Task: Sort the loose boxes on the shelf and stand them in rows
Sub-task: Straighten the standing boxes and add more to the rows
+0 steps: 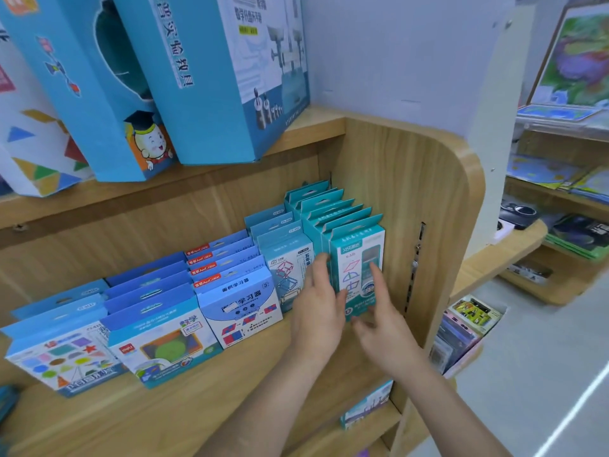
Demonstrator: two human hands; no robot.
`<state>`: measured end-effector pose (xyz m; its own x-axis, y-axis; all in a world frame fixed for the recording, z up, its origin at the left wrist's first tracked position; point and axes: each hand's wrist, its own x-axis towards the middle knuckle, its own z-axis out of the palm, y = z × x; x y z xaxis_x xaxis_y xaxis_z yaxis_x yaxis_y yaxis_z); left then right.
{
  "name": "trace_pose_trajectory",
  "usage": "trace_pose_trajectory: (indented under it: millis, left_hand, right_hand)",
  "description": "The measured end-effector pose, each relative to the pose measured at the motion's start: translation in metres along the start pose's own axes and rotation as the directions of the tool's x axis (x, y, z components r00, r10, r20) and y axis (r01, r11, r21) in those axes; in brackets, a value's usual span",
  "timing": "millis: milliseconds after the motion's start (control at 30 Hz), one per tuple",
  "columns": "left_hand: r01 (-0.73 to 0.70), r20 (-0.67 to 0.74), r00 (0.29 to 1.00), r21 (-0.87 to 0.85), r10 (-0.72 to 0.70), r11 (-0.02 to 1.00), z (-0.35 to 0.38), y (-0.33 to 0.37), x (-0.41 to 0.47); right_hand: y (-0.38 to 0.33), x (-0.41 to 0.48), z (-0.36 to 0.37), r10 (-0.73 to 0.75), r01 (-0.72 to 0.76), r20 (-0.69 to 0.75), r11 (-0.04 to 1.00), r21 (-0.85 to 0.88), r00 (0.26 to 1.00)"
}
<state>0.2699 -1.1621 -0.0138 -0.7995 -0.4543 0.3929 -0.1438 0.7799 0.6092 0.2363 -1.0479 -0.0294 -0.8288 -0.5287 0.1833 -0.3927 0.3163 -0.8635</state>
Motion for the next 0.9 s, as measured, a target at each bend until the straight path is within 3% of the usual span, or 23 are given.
trace_pose_trajectory:
  millis: [167,333,433,667,900]
  left_hand:
    - [-0.006,0.041,0.999,0.090,0.002,0.996,-0.005,-0.002,0.007]
    - [0.038,0.007,0.999,-0.056,-0.038,0.998,-0.008,-0.004,0.004]
    - [0.043,-0.015,0.999,-0.113,-0.045,0.993,-0.009,-0.004,0.003]
    - [0.053,-0.007,0.999,-0.059,-0.054,0.997,-0.004,-0.002,0.004]
    - [0.064,0.023,0.998,-0.014,-0.064,0.998,-0.012,-0.001,0.005]
  right_hand:
    - [-0.004,0.001,-0.003,-0.001,-0.003,-0.025,0.986,-0.168,1.000]
    - [-0.034,0.005,-0.017,-0.272,0.165,-0.236,0.905,-0.392,0.933]
    - [-0.049,0.014,-0.024,-0.382,0.214,-0.259,0.838,-0.502,0.887]
    - [-0.061,0.035,-0.030,-0.353,0.180,-0.171,0.766,-0.617,0.920]
    - [-0.064,0.032,-0.034,-0.369,0.193,-0.198,0.789,-0.583,0.908]
